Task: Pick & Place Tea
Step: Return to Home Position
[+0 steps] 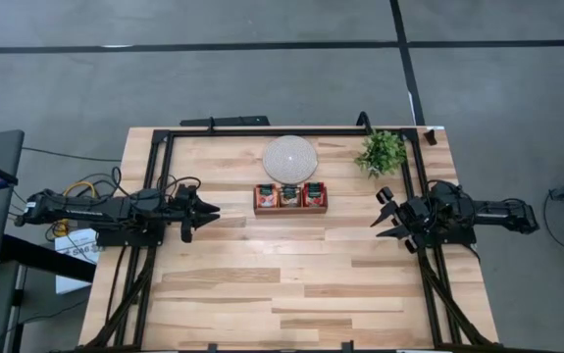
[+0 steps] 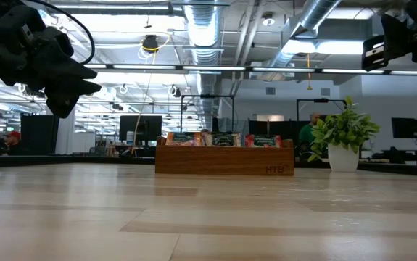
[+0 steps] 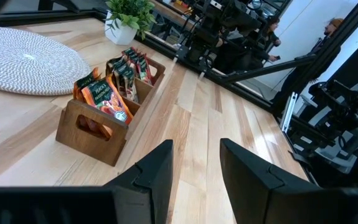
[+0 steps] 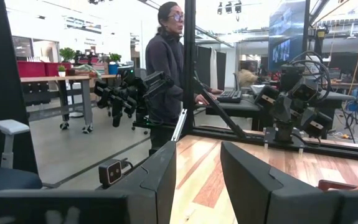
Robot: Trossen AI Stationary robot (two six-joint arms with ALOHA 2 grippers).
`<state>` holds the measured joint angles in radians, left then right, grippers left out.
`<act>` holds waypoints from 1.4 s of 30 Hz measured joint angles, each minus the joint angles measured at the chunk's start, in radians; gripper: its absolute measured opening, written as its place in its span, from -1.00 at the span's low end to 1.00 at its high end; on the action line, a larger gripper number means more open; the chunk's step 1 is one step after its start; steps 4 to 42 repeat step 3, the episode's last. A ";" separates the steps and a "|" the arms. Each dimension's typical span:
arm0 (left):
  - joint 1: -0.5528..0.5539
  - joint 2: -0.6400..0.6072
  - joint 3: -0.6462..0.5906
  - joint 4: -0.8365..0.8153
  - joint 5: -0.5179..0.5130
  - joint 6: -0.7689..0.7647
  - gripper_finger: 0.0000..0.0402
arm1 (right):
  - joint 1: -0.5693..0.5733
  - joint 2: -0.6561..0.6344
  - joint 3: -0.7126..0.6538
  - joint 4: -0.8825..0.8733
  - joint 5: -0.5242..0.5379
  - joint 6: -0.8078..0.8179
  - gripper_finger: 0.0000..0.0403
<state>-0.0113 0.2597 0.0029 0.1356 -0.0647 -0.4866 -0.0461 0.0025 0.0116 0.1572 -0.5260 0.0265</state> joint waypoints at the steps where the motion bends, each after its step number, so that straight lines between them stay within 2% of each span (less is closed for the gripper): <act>1: 0.000 0.000 0.000 0.000 0.000 0.000 -0.38 | 0.000 0.000 0.000 0.000 0.000 0.000 -0.41; 42: 0.000 0.000 0.000 0.000 0.000 0.000 -0.38 | 0.000 0.000 0.000 0.000 0.000 0.000 -0.41</act>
